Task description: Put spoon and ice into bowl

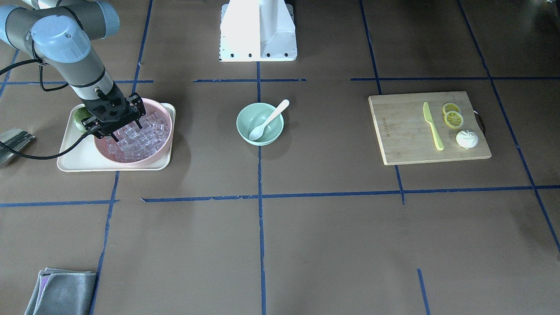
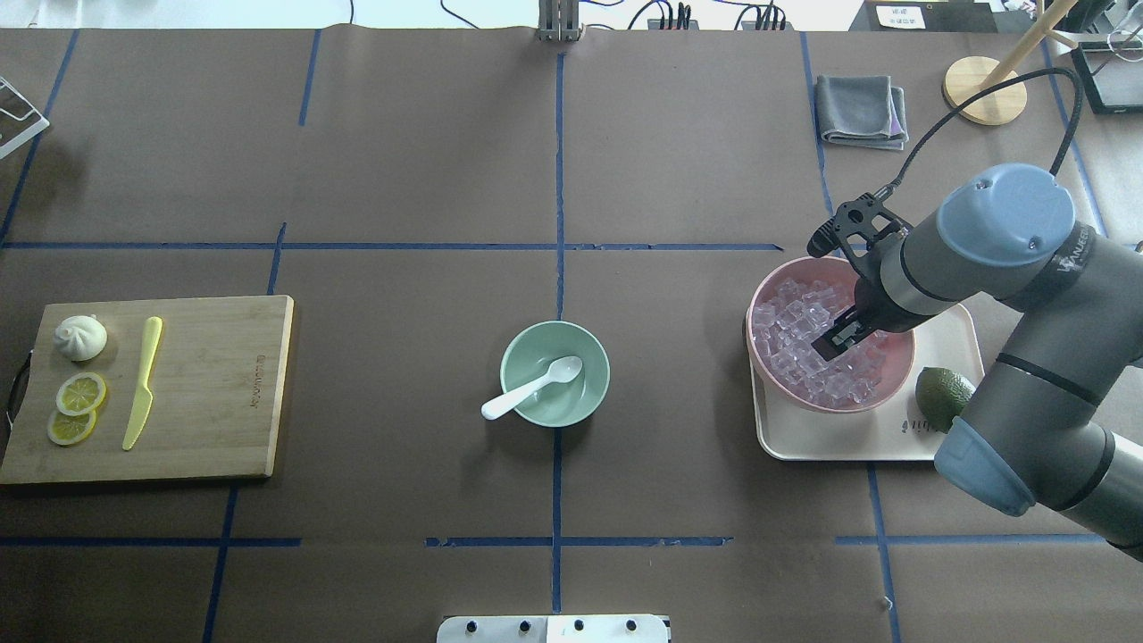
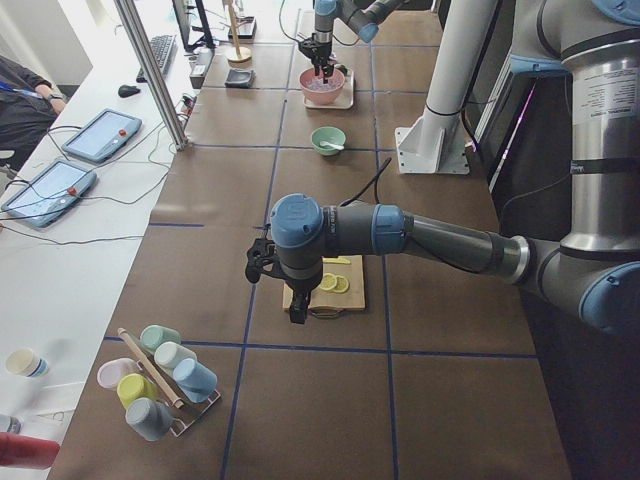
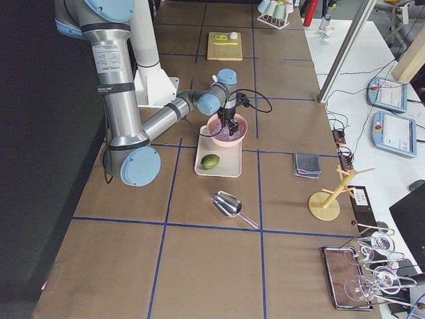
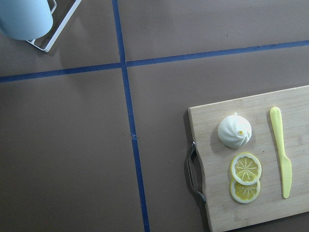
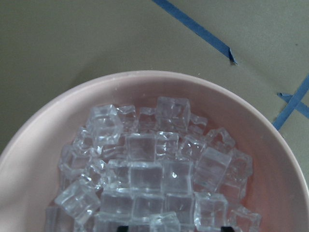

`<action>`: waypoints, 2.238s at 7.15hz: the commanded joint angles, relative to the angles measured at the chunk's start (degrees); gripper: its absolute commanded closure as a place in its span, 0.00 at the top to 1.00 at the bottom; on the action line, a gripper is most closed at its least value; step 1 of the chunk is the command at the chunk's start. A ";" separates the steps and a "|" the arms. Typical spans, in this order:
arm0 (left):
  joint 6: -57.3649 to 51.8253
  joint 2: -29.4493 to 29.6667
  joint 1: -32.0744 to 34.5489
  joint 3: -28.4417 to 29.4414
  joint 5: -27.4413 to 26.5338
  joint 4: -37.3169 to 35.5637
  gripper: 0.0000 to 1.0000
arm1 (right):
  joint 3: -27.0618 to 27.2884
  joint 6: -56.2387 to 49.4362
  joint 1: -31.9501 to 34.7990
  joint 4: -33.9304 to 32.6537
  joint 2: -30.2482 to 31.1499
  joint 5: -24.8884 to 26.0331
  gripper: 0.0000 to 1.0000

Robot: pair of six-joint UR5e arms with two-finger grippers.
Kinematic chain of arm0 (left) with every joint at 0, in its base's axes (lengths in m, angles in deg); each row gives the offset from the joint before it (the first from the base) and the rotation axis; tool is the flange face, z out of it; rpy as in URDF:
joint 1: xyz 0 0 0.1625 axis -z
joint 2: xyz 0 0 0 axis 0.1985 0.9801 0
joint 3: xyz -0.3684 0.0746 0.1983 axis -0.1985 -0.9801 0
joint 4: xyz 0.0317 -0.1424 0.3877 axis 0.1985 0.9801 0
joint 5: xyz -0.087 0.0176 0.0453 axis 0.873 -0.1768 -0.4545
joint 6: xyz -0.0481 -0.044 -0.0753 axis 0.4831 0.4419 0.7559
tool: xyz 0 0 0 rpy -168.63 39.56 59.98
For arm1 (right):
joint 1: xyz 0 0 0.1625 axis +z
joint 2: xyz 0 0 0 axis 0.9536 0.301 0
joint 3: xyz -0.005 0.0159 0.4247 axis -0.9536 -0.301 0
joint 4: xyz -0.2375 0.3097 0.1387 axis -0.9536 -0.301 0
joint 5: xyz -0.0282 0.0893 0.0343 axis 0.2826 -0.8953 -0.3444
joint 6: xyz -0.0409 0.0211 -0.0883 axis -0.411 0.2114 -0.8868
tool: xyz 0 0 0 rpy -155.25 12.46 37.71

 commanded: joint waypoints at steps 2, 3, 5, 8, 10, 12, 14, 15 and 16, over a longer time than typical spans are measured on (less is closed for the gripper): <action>0.01 -0.01 0.00 0.05 0.00 0.00 1.00 | -0.04 0.34 -0.80 -0.03 0.11 0.04 0.47; 0.01 -0.01 -0.09 0.05 0.00 0.00 1.00 | -0.04 0.25 -0.72 -0.03 0.28 0.04 0.34; 0.01 -0.01 0.00 -0.03 0.09 0.00 1.00 | 0.05 0.34 -0.71 -0.56 -0.06 -0.14 0.06; 0.01 -0.01 0.00 -0.12 0.09 0.00 1.00 | 5.66 4.69 0.77 -10.90 -2.77 -3.20 0.02; 0.09 0.08 0.00 -0.21 0.09 0.00 1.00 | 5.32 35.02 -0.97 -11.02 -8.65 -3.21 0.02; 0.18 0.08 0.00 -0.21 0.09 0.00 1.00 | 4.98 53.72 -5.35 -11.28 -14.89 -0.60 0.00; 0.09 0.08 0.00 -0.21 0.09 0.00 1.00 | 1.91 57.19 -10.01 -12.07 -20.17 4.50 0.00; 0.09 0.08 0.00 -0.21 0.09 0.00 1.00 | -1.06 59.82 -12.81 -13.38 -24.11 7.74 0.00; 0.09 0.08 -0.09 -0.12 0.09 0.00 1.00 | -7.88 63.58 -14.67 -13.48 -30.67 9.95 0.00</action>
